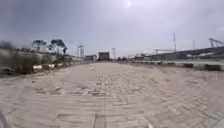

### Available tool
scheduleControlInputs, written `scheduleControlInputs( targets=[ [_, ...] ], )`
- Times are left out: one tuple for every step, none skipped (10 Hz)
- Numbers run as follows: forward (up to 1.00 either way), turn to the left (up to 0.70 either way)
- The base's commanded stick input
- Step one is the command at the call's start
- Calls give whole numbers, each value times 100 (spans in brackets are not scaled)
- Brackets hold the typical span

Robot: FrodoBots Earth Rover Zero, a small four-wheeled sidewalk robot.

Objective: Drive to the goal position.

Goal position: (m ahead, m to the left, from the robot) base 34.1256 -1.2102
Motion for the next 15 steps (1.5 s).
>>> scheduleControlInputs(
  targets=[
    [100, -8],
    [100, -13],
    [100, -22],
    [100, -25],
    [100, -20],
    [100, 0],
    [100, 0],
    [100, 0],
    [100, 0],
    [100, 0],
    [100, 0],
    [100, 0],
    [100, 0],
    [100, 0],
    [100, 0]
  ],
)
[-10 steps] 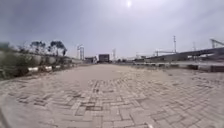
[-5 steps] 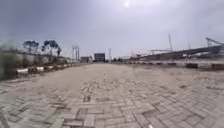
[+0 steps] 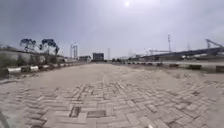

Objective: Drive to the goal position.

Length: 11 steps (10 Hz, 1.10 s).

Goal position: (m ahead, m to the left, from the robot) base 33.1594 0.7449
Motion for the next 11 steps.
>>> scheduleControlInputs(
  targets=[
    [100, 0],
    [100, 0],
    [100, 0],
    [100, 0],
    [100, 0],
    [100, 0],
    [100, 29],
    [100, 38],
    [100, 28],
    [100, 16],
    [100, 2]
  ],
)
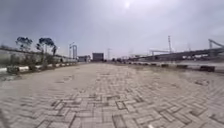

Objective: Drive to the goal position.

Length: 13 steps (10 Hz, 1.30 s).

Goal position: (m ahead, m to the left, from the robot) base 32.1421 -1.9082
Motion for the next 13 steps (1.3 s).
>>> scheduleControlInputs(
  targets=[
    [100, 0],
    [100, 0],
    [100, 0],
    [100, 0],
    [100, 0],
    [100, 0],
    [100, 0],
    [100, 0],
    [100, 0],
    [100, 0],
    [100, 0],
    [100, 0],
    [100, 0]
  ],
)
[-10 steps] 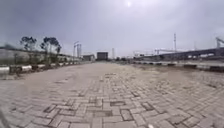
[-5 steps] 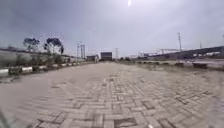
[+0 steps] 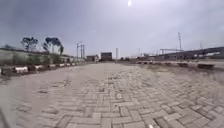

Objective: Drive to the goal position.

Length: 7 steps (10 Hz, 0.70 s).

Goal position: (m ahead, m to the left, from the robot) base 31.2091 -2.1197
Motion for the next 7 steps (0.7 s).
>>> scheduleControlInputs(
  targets=[
    [100, 0],
    [100, 0],
    [100, 0],
    [100, 0],
    [100, 0],
    [100, 5],
    [100, 15]
  ],
)
